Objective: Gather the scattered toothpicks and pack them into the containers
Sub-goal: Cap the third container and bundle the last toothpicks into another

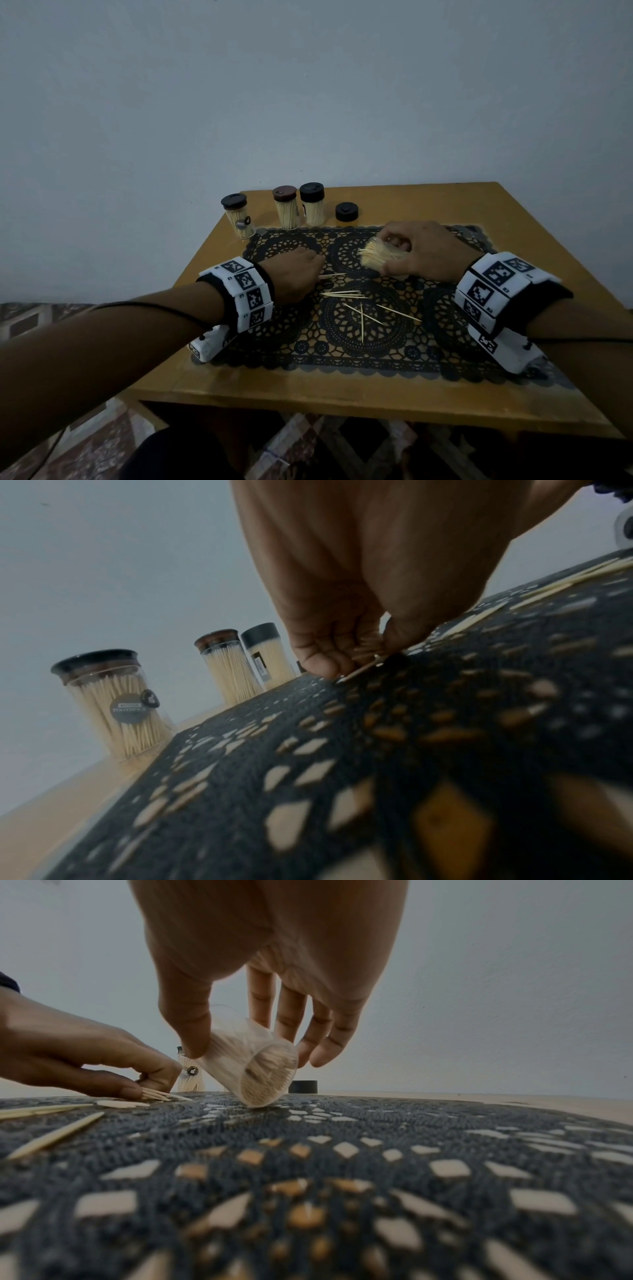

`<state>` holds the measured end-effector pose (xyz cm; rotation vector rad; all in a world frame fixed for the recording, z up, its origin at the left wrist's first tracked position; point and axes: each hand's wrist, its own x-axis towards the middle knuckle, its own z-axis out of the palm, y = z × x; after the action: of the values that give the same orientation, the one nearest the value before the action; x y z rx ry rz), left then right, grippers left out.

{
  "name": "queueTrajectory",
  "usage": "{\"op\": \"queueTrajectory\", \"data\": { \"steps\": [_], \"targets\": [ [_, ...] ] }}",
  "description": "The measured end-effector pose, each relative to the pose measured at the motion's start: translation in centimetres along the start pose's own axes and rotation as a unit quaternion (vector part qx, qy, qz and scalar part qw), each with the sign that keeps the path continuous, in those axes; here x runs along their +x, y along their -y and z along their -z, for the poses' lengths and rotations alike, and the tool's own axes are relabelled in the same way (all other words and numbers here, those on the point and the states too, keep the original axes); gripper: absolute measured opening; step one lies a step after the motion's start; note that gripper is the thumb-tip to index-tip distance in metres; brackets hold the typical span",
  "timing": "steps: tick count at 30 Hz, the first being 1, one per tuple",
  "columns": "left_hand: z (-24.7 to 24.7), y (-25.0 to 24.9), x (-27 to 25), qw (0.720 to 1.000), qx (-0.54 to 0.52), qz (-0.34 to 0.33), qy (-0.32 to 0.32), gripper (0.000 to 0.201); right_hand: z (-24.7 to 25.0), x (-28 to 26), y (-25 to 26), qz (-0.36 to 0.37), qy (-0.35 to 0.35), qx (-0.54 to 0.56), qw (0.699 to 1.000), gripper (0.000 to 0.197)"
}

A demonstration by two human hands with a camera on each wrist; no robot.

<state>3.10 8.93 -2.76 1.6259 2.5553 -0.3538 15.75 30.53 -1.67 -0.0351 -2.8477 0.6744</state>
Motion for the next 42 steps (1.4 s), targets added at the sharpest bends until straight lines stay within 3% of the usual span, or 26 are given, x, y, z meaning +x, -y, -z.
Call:
{"op": "queueTrajectory", "data": {
  "steps": [4, 6, 15, 19, 25, 28, 31, 33, 38, 42],
  "targets": [
    [0.9, 0.0, -0.1, 0.994, -0.102, 0.032, -0.008, 0.011, 0.0, 0.0, 0.0, 0.009, 0.000, -0.004, 1.000, 0.043],
    [1.9, 0.1, 0.1, 0.988, -0.142, 0.021, -0.047, 0.009, 0.0, -0.1, 0.1, 0.013, -0.002, -0.008, 1.000, 0.043],
    [5.0, -3.4, 2.4, 0.976, -0.164, -0.024, -0.142, 0.014, -0.1, -0.1, 0.3, 0.022, 0.009, 0.004, 1.000, 0.047],
    [5.3, -4.1, 2.8, 0.945, -0.262, 0.010, -0.195, 0.009, 0.0, -0.2, 0.3, 0.022, -0.007, 0.026, 0.999, 0.044],
    [4.4, -2.4, 1.1, 0.901, -0.402, 0.062, -0.149, 0.030, 0.0, -0.1, 0.2, 0.013, -0.010, 0.027, 1.000, 0.040],
    [3.6, -1.2, -0.1, 0.933, -0.321, 0.091, -0.132, 0.022, 0.1, -0.1, 0.1, 0.007, -0.012, 0.022, 1.000, 0.041],
    [2.5, -0.5, -1.0, 0.979, -0.165, 0.114, -0.025, 0.020, 0.0, 0.0, 0.1, 0.004, -0.011, 0.016, 1.000, 0.041],
    [1.7, -0.5, -1.2, 0.979, -0.161, 0.120, 0.020, 0.021, 0.0, 0.0, 0.1, -0.001, -0.008, 0.016, 1.000, 0.042],
    [1.4, -0.3, -1.2, 0.975, -0.191, 0.107, 0.029, 0.016, 0.0, 0.0, 0.1, -0.003, -0.010, 0.013, 1.000, 0.043],
    [1.3, -1.4, -1.1, 0.982, -0.184, 0.051, -0.015, 0.010, 0.0, 0.1, -0.2, -0.018, -0.026, 0.005, 0.999, 0.043]
  ]
}}
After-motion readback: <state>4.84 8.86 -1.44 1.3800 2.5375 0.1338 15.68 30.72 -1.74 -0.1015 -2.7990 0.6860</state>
